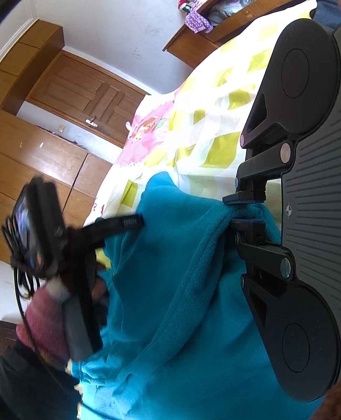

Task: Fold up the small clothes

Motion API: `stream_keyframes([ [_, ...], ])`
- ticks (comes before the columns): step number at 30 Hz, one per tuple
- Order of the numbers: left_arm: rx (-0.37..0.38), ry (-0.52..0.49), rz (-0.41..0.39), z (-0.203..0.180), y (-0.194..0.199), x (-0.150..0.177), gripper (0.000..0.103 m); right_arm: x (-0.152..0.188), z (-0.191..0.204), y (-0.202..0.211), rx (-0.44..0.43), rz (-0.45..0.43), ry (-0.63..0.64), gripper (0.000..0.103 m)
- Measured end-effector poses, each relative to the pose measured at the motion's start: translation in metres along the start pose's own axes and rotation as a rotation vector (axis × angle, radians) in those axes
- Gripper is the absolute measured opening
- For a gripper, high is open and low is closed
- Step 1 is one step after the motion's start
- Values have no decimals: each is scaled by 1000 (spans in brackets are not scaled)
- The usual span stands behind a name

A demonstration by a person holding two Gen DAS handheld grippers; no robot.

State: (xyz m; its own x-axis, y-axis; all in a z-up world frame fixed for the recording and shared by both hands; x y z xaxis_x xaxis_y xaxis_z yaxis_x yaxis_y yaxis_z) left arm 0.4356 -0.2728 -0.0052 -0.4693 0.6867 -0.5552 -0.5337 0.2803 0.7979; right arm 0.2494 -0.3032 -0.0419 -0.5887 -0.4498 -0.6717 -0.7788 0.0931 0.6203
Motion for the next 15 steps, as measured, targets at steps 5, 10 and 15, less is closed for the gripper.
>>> stream_keyframes([
  [5,-65,143,-50,20,13,0,17,13,15,-1,30,72,60,13],
  [10,-69,229,-117,52,86,56,30,10,15,19,18,65,91,14],
  [15,-132,283,-78,67,129,145,34,-6,-14,67,29,-6,85,14],
])
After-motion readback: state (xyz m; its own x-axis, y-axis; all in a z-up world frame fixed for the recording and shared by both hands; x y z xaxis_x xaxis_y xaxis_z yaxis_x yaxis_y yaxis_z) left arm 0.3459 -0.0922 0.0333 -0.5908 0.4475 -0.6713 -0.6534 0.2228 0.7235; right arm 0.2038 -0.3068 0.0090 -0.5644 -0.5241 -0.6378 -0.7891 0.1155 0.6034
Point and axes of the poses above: each gripper's, at about its wrist camera, not at the fingertips, and y roughly against the way its jaws point, z to its left, x to its underside, the point moved 3 cm from there along -y, roughly the way its jaws point, and after that the axes turned 9 degrees about z, right-handed, at the moved point
